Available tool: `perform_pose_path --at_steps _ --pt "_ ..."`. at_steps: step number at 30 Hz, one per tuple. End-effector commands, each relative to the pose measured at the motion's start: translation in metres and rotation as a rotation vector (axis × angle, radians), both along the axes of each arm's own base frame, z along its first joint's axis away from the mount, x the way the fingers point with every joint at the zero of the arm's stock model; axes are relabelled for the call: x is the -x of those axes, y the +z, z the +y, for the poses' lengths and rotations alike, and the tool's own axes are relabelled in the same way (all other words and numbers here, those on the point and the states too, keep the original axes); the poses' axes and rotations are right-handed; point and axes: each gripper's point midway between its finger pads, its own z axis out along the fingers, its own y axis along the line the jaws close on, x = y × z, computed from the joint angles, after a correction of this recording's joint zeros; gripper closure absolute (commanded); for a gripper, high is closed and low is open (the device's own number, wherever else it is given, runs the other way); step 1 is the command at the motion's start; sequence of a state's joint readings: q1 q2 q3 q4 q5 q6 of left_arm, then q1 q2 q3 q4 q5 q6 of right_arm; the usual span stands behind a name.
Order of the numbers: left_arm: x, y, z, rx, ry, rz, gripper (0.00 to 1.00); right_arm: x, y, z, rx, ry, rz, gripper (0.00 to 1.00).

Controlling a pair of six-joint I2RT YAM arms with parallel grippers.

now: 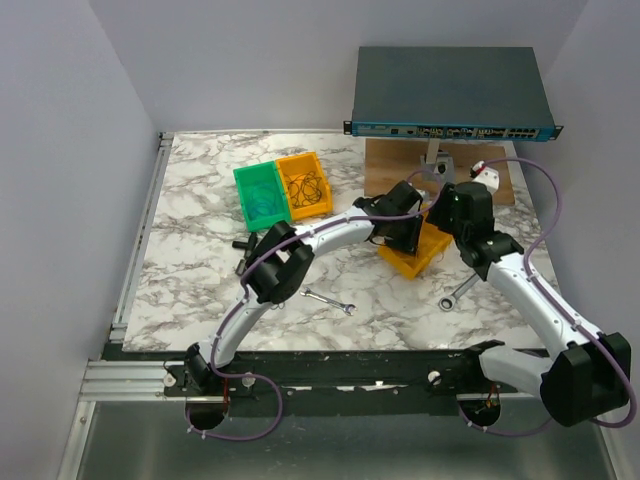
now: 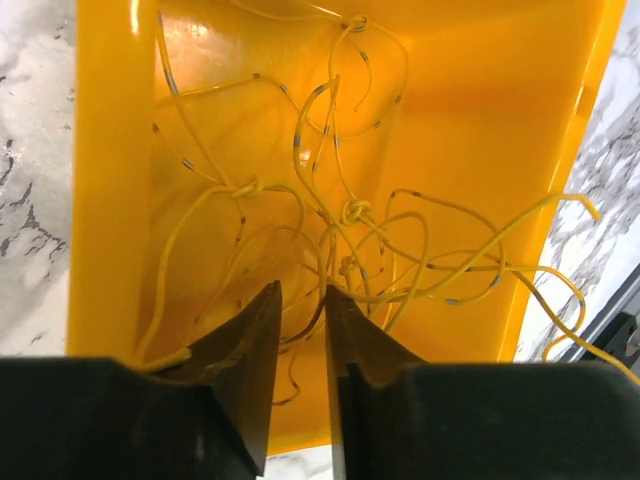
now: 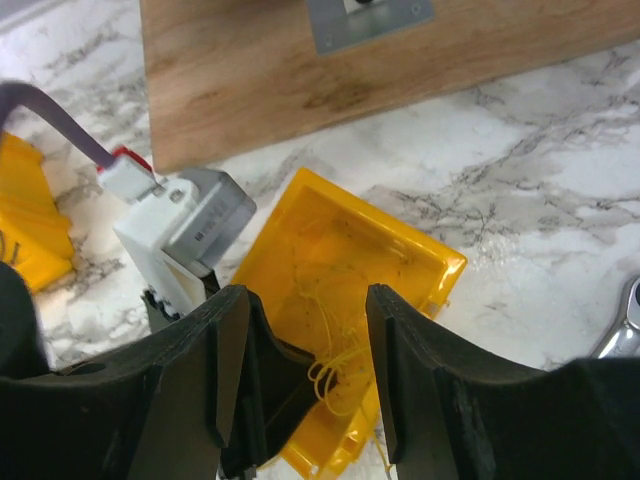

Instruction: Untangle the cables

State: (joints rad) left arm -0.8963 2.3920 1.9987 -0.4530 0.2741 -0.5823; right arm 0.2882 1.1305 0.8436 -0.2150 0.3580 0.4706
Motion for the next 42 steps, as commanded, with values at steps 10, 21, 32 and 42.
perform_pose_path --at_steps 10,21,32,42 --pt "-0.001 0.117 0.022 0.058 -0.004 -0.187 0.58 0.033 -0.02 0.005 -0.085 0.022 0.032 0.5" --pt "0.01 0.156 0.057 0.083 0.029 -0.228 0.49 0.055 -0.064 0.026 -0.167 0.125 0.135 0.35" --pt "0.036 0.175 0.168 0.146 0.188 -0.271 0.46 0.045 -0.077 0.035 -0.167 0.148 0.185 0.38" --pt "0.057 0.172 0.252 0.18 0.363 -0.318 0.41 0.047 -0.057 0.035 -0.158 0.155 0.188 0.28"
